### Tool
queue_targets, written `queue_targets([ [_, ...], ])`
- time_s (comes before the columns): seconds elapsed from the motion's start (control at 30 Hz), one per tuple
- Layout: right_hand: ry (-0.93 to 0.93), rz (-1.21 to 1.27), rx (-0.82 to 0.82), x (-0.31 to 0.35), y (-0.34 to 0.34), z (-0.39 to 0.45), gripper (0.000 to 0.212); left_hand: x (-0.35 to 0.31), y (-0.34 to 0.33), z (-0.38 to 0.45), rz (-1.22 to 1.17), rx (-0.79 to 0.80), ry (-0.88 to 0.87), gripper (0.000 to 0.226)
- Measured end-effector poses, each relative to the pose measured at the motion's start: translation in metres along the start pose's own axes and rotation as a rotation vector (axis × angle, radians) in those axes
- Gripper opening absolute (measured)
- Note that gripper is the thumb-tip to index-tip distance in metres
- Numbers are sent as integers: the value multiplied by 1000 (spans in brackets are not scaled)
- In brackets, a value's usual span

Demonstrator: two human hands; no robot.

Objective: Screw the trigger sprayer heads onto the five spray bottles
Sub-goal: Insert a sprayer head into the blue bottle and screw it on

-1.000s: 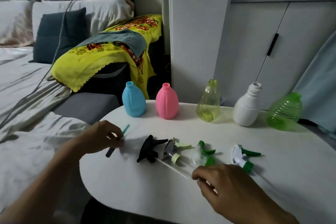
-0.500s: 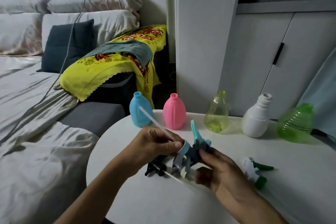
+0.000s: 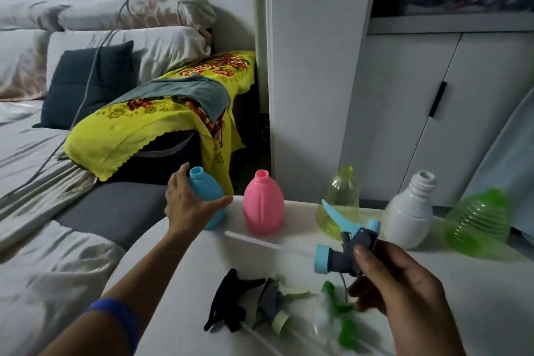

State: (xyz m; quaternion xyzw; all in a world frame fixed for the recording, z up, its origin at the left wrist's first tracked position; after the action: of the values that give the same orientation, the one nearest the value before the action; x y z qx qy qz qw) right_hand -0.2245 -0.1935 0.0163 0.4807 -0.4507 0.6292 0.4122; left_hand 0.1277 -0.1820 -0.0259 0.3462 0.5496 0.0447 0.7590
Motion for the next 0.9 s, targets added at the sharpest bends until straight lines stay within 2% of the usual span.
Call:
queue_targets([
  [0.13,38,-60,-58,1,11,5,11,11,-11,10,-218,102,78,86],
  [0.27,157,-84,-101,9,27,12,21,-8,3,-5,-194,118,23,80],
  [0.3,217,-79,-118,17,31,14,19,-20,13,-15,-146,105,-52,81],
  [0.37,363,-144,-145,39,43,16,16,-50,38,-42,79,56,-318,85],
  [0.43,455,-243,-143,57,55,16,31,-75,58,-81,331,-1,-572,90],
  [0.5,473,-229,-136,66,59,13,42,-88,72,-121,450,-60,-673,89],
  [0.63,536,-253,-81,68,51,8,30,-94,80,-163,528,-91,-750,79],
  [0.77,541,-264,15,64,41,4,25,-90,79,-168,549,-54,-749,81],
  [0.9,584,-244,-48,67,42,6,22,-86,76,-167,506,-34,-743,86],
])
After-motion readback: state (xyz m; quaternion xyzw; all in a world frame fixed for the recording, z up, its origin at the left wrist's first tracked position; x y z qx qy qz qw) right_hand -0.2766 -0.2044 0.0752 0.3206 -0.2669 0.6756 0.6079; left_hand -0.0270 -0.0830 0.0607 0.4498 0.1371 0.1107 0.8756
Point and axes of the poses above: each hand's wrist, its own z-axis towards the middle knuckle, its own y-axis out of the back of the hand, x = y × z, the point moved 3 cm from there along z, towards the middle knuckle, and after that the axes turned 6 degrees about y, right-handed, at the moved point
